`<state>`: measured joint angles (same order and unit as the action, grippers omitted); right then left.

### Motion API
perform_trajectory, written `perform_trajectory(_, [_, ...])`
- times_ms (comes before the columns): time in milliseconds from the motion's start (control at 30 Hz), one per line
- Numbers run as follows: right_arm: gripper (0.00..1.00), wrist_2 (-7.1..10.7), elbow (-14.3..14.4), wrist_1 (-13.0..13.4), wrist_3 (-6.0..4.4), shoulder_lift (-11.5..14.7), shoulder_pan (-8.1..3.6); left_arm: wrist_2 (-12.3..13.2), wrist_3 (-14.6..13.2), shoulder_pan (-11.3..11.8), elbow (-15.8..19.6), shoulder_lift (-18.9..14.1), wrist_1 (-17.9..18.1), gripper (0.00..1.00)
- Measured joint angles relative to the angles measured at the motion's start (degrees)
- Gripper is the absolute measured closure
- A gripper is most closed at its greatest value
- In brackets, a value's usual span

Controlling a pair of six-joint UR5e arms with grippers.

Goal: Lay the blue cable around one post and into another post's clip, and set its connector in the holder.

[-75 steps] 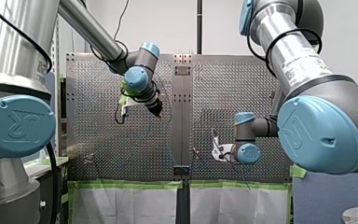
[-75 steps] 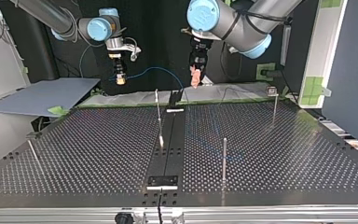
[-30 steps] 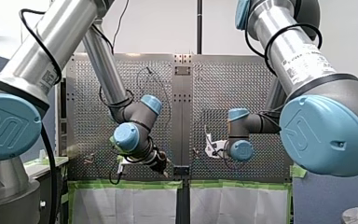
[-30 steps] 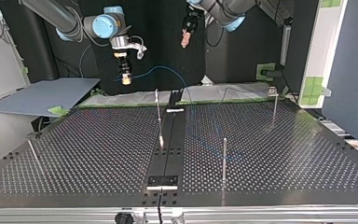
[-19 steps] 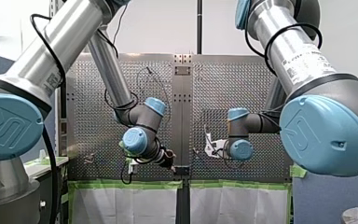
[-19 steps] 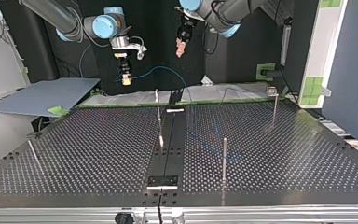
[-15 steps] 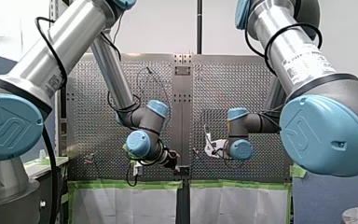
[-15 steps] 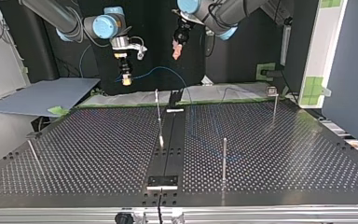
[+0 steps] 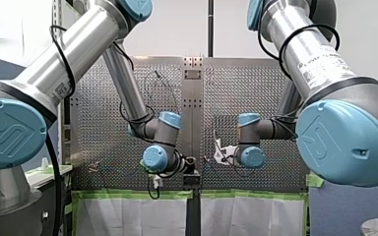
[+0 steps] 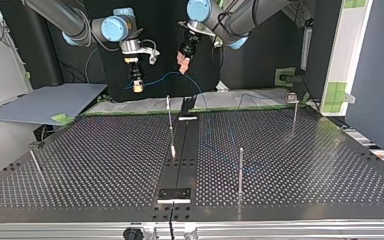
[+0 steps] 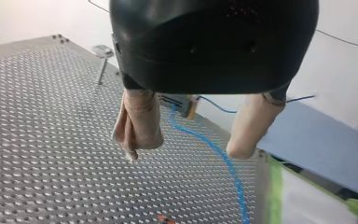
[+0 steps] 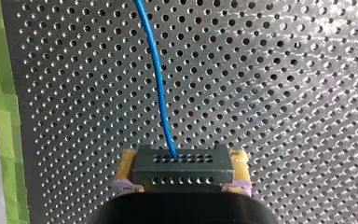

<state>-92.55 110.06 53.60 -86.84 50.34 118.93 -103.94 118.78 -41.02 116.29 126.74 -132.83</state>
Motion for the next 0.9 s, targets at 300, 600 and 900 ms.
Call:
perform_trajectory(300, [1.0,0.0,-0.13,-0.1,-0.05,0.03,0.11,0.67,1.65,-0.26,-3.18,2.74,4.76,0.0])
perform_trajectory(600, [1.0,0.0,-0.58,-0.32,-0.11,0.07,0.11,0.76,2.51,-1.5,-6.64,7.33,9.43,0.0])
perform_trajectory(900, [1.0,0.0,-0.67,-0.37,-0.14,0.1,0.12,-0.59,2.95,-1.98,-7.95,11.43,12.68,0.0])
